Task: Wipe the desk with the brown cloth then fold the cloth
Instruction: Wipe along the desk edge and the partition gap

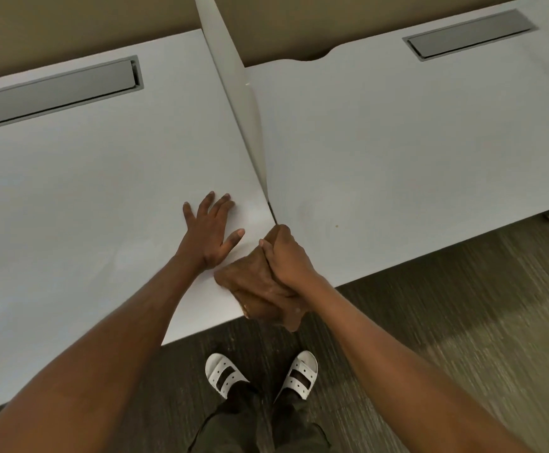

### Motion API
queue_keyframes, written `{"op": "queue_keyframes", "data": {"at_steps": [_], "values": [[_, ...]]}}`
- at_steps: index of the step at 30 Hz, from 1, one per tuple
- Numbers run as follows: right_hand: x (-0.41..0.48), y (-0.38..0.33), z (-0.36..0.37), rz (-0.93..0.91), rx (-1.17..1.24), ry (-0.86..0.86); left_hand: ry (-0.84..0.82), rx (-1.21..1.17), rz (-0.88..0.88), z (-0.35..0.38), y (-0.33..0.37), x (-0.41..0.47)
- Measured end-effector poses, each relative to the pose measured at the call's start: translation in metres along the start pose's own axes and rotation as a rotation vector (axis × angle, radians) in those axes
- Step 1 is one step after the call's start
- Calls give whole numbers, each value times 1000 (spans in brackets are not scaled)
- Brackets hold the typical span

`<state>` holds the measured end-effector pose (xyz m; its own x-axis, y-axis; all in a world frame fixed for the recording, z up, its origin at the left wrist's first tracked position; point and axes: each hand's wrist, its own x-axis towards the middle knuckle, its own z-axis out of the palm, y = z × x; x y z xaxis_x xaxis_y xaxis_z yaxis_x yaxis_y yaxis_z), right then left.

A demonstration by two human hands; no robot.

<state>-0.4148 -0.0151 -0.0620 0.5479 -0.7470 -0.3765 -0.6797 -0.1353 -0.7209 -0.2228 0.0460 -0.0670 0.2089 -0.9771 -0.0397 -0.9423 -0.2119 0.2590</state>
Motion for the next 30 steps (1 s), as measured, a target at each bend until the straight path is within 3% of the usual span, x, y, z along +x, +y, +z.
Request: {"op": "queue_keyframes", "data": {"at_steps": [13,20,26,30], "values": [[-59,30,9,45,-3,-13,-62,-20,-24,-5,21,-16],[-79,44,8,-36,15,-43,-51,135,283,6,103,-54],[-96,63,8,-137,-48,-43,-157,3,38,0,135,-70],[-100,61,-3,-124,-13,-9,-239,-12,78,-1,146,-79]]}}
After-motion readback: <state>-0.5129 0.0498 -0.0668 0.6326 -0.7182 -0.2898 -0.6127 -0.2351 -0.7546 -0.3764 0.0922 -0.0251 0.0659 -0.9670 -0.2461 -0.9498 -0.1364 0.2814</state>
